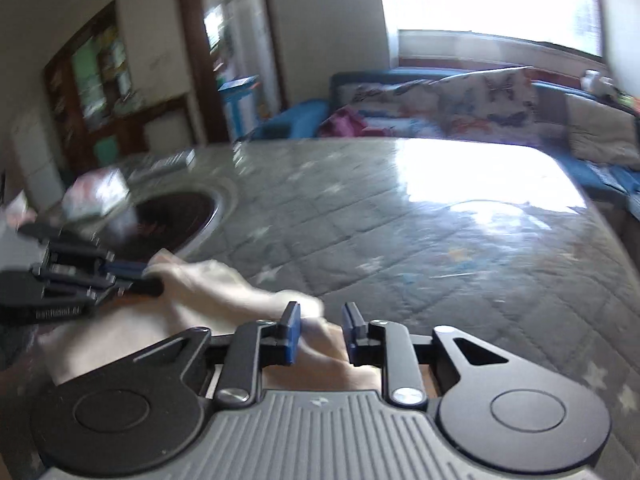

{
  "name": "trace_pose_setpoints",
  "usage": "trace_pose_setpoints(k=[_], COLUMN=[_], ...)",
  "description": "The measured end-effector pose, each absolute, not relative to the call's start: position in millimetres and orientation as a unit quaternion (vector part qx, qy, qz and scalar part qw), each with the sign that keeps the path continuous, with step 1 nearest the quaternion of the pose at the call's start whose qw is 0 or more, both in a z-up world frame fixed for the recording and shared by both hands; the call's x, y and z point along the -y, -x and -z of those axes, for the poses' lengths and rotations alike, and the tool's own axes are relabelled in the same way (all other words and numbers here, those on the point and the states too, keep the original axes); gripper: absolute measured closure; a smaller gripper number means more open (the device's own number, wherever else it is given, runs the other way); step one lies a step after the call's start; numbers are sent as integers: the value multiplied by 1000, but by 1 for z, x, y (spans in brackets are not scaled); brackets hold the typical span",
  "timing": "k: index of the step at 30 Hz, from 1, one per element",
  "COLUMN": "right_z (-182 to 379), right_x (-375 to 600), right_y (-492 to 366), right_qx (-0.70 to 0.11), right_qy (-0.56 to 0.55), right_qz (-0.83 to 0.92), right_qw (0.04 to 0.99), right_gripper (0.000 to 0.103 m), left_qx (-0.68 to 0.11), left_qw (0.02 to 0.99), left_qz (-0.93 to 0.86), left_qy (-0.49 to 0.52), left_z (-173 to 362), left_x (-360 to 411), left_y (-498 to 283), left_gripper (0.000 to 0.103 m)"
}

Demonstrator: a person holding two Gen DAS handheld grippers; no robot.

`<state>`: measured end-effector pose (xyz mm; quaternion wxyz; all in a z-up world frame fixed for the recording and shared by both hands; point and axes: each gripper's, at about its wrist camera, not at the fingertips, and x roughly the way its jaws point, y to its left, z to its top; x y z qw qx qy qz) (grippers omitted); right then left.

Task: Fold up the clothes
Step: 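Lower the folded hem onto the sweatshirt and open both grippers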

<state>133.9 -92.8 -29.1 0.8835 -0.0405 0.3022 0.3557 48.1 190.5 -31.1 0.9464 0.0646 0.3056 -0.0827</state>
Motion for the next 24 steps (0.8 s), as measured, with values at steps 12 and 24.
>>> trace_pose_setpoints(k=[12,24], right_z=[32,39], right_x=[136,124], right_y=[-107,-122], right_qx=[-321,-317], right_qy=[52,57], right_qz=[-312,-283], right_qw=[893,903], right_gripper=[78,84], left_qx=[-285,-337], left_qw=[955,936], left_qz=[67,92], left_qy=[-44,-43], left_z=[4,34], left_x=[-177,-153], left_y=[-40,-65], left_gripper=[89,89])
